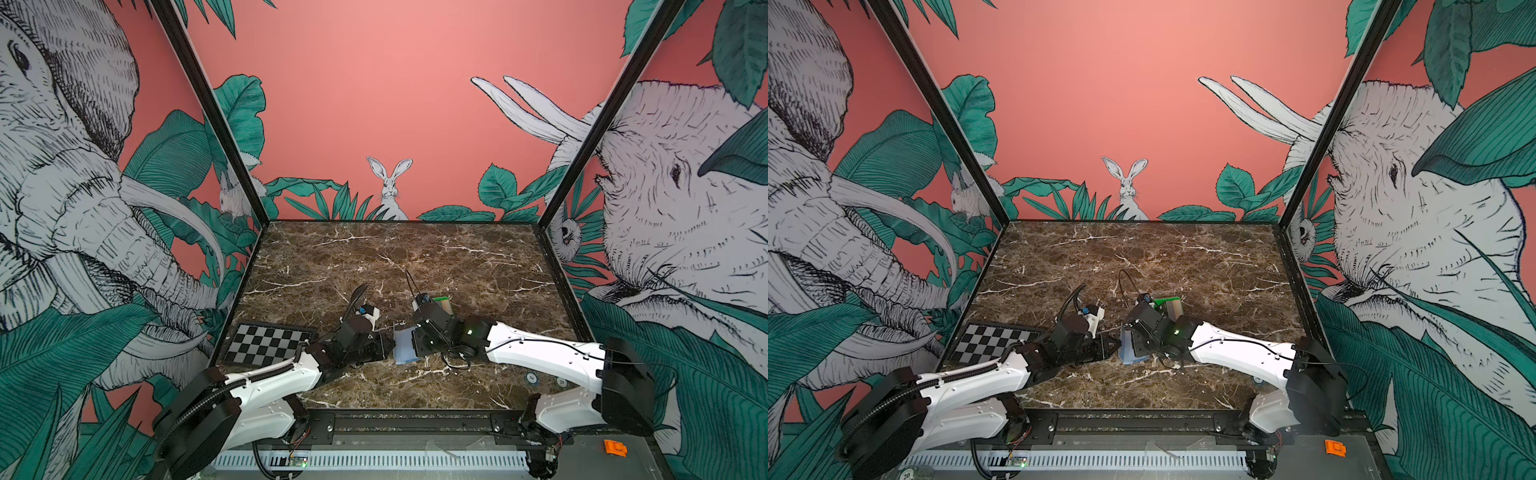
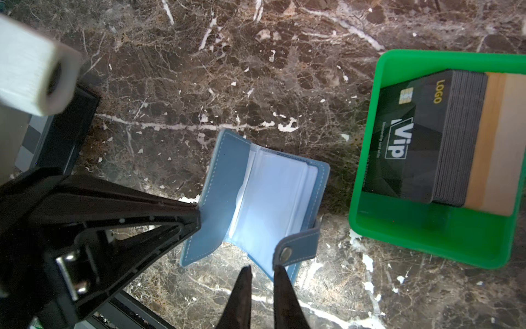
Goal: Put the credit cards into the card holder
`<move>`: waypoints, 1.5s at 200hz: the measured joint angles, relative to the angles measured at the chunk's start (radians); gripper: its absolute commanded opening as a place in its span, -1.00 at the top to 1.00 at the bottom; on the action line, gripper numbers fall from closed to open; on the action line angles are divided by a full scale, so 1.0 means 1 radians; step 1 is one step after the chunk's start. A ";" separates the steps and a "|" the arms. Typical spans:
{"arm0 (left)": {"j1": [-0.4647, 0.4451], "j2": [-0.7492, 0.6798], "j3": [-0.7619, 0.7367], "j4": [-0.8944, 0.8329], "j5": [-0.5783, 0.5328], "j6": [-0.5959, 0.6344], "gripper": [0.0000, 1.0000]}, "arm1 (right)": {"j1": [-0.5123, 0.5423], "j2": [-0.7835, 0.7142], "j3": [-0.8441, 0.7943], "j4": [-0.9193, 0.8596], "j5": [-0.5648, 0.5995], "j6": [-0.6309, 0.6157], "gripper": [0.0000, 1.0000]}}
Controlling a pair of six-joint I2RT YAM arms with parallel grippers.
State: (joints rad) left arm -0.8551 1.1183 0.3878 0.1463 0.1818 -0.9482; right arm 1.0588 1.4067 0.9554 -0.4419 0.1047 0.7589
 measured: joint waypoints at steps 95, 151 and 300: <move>0.019 -0.025 -0.023 -0.037 -0.006 0.018 0.81 | 0.000 -0.034 -0.109 0.146 -0.054 -0.003 0.53; 0.019 -0.030 -0.034 -0.036 -0.003 0.014 0.81 | 0.001 -0.028 -0.203 0.338 -0.123 0.006 0.56; 0.020 -0.045 -0.061 -0.061 -0.044 0.002 0.62 | 0.003 0.203 -0.127 0.504 -0.186 0.010 0.56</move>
State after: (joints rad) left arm -0.8349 1.0737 0.3271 0.0849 0.1375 -0.9463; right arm 1.0615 1.6093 0.8284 0.0624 -0.0814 0.7689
